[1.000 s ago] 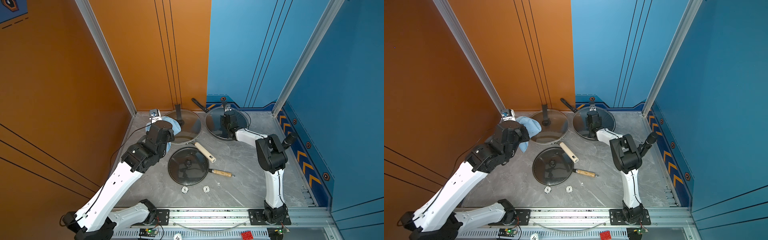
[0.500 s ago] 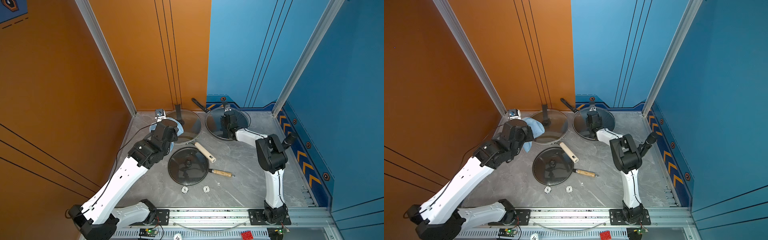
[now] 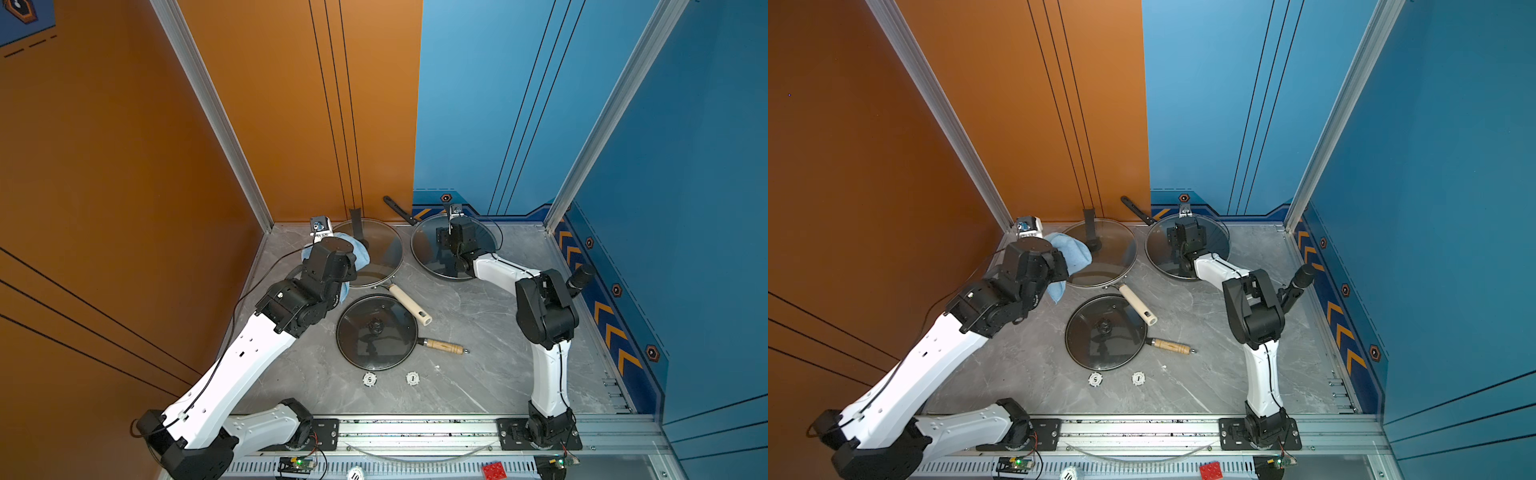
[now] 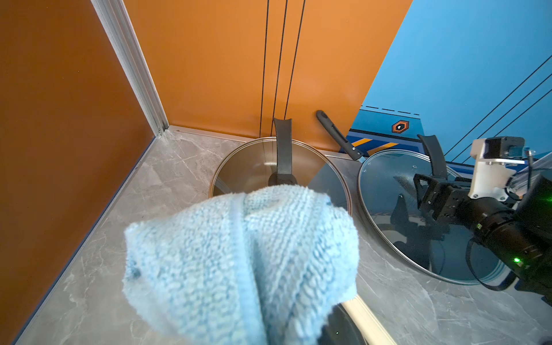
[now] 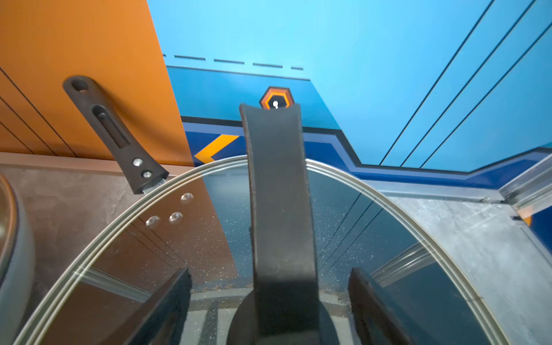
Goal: Wipe the pot lid with a cloth
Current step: Place the pot lid on the cooking pot, then place the cleaning item at the center of the board.
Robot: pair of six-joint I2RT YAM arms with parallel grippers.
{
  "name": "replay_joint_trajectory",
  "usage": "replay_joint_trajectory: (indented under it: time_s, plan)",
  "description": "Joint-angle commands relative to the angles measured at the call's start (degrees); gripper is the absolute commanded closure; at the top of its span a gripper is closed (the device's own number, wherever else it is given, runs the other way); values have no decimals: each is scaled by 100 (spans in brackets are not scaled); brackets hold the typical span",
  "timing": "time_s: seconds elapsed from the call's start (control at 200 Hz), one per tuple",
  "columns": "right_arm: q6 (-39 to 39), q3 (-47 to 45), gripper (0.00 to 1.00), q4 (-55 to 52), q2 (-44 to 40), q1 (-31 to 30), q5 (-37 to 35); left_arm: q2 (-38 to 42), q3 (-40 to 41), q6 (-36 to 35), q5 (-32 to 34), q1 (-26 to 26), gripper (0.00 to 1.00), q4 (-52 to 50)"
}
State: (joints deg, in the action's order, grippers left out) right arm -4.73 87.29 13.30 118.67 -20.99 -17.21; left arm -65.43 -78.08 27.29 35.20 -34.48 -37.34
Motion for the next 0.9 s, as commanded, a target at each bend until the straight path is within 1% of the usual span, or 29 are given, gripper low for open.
replay_joint_trajectory:
  time_s: [0.0, 0.075, 0.12, 0.21, 0.3, 0.39, 0.475, 0.526, 0.691, 0.791, 0.831, 0.851, 0.876, 0.896]
  plan:
    - [-137, 283, 0, -404, -616, -41, 36, -30, 117, 27, -535, 281, 77, 218]
    - [-109, 345, 0, -604, -894, -71, -86, -70, 153, 75, -836, 389, 77, 244]
    - [-116, 371, 0, -718, -1081, -72, -180, -127, 124, -29, -980, 381, 77, 254]
    - [-177, 501, 0, -1042, -1459, -80, -341, -366, -32, -316, -1366, 291, 77, 285]
    - [-374, 758, 0, -1691, -1789, -72, -528, -663, -160, -602, -1876, 147, 77, 463]
    - [-555, 870, 0, -2155, -2138, -79, -602, -962, -268, -879, -2400, -100, 77, 737]
    - [-599, 752, 0, -2274, -2493, -82, -633, -1295, -494, -1152, -2760, -331, 76, 799]
    - [-592, 659, 0, -2336, -2674, -81, -658, -1531, -647, -1281, -3090, -456, 76, 796]
    - [-565, 409, 0, -2644, -3294, -68, -990, -2597, -1418, -1677, -4050, -1034, 75, 803]
    - [-632, 292, 0, -2884, -3635, -19, -1200, -3368, -2036, -1905, -4778, -1375, 71, 794]
    - [-695, 221, 0, -2955, -3765, 27, -1251, -3666, -2301, -1896, -5057, -1463, 67, 756]
    - [-719, 191, 0, -2984, -3830, 45, -1266, -3798, -2413, -1862, -5131, -1480, 61, 740]
    - [-746, 148, 0, -3024, -3904, 71, -1254, -3953, -2518, -1807, -5187, -1492, 47, 725]
    - [-756, 120, 0, -3054, -3964, 86, -1244, -4050, -2588, -1765, -5213, -1492, 28, 728]
